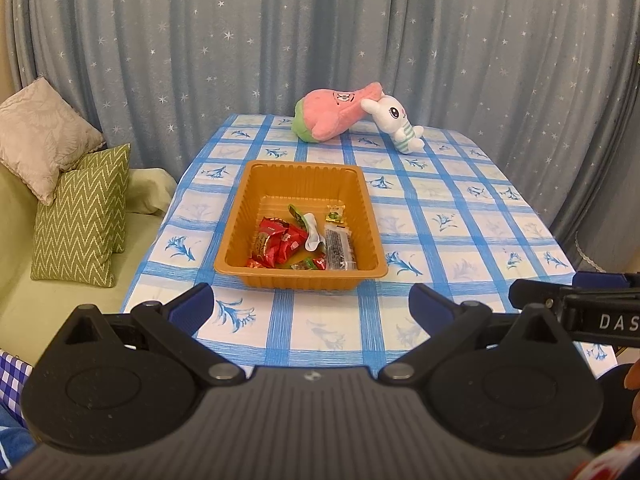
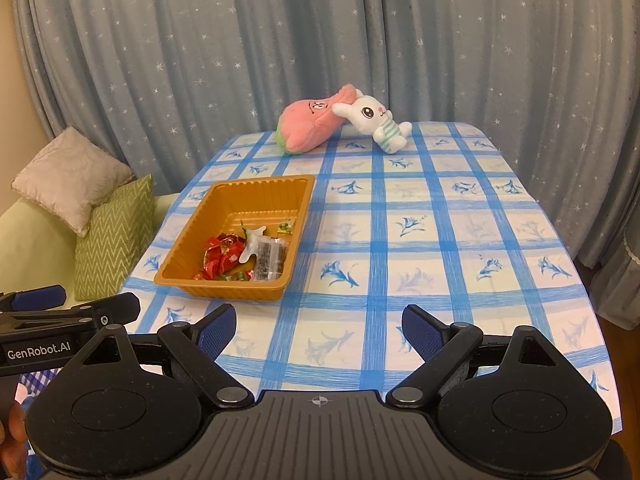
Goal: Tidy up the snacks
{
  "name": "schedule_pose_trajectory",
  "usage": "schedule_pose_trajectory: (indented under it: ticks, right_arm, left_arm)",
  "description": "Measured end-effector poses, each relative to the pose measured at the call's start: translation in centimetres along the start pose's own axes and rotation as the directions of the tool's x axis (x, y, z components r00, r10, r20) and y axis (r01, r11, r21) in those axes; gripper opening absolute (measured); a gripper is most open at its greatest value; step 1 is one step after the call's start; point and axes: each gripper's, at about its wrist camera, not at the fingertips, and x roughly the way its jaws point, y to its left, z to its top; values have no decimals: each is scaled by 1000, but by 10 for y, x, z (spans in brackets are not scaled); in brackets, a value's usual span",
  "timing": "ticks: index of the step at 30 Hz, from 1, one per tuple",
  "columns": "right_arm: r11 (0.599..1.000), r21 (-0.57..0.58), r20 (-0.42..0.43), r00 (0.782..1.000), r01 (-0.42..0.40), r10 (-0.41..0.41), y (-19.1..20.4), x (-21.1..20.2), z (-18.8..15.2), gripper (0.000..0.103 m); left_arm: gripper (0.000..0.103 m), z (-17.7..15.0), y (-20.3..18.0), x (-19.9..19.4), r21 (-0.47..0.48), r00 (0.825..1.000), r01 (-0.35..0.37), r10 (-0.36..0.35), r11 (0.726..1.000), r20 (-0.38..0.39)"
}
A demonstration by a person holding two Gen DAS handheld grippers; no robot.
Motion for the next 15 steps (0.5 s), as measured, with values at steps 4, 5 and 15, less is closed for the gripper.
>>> schedule_pose_trajectory:
  ticks: [4, 5, 15]
  right_arm:
    - [1000, 1, 0, 1000, 0, 0, 0, 0, 0, 90]
    - [1000, 1, 1, 1000, -1, 1, 0, 0, 0, 90]
    - [1000, 0, 1, 1000, 1, -1, 0, 0, 0, 90]
  left_arm:
    - [103, 0, 0, 1, -1, 1000, -2, 2, 1000, -2]
    - [103, 0, 0, 0, -2, 1000, -2, 2, 1000, -1]
    - [103, -1, 1, 1, -2, 1000, -2, 2, 1000, -1]
